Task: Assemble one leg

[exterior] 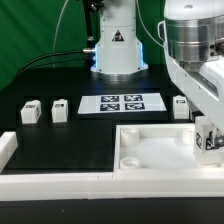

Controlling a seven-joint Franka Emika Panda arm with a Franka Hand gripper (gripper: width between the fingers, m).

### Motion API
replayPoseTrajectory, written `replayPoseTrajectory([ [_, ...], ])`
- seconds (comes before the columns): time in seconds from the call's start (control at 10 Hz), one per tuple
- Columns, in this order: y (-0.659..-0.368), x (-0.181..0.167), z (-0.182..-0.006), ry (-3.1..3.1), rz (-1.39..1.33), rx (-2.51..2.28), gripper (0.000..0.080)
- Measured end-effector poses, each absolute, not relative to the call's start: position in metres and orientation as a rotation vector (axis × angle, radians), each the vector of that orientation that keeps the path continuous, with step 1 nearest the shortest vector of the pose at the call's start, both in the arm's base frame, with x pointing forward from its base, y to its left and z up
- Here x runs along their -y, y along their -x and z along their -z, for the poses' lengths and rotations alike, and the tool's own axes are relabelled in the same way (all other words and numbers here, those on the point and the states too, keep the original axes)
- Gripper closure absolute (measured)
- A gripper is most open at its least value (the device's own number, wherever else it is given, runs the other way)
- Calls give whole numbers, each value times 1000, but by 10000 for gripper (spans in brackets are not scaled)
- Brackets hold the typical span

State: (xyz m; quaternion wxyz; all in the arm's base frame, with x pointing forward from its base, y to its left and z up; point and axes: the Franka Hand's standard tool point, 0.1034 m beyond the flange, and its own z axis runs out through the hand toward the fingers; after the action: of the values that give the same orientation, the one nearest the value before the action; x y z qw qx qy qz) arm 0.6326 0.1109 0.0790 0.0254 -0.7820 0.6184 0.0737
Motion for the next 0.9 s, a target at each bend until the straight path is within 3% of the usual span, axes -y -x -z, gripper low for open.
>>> replayPoseTrajectory([
  [0.1, -633, -111, -79, 2512, -223, -1773, 182],
  [0.2, -633, -111, -79, 2589, -218, -1646, 157],
  [0.9, -632, -114, -79, 3058, -136, -374, 151],
])
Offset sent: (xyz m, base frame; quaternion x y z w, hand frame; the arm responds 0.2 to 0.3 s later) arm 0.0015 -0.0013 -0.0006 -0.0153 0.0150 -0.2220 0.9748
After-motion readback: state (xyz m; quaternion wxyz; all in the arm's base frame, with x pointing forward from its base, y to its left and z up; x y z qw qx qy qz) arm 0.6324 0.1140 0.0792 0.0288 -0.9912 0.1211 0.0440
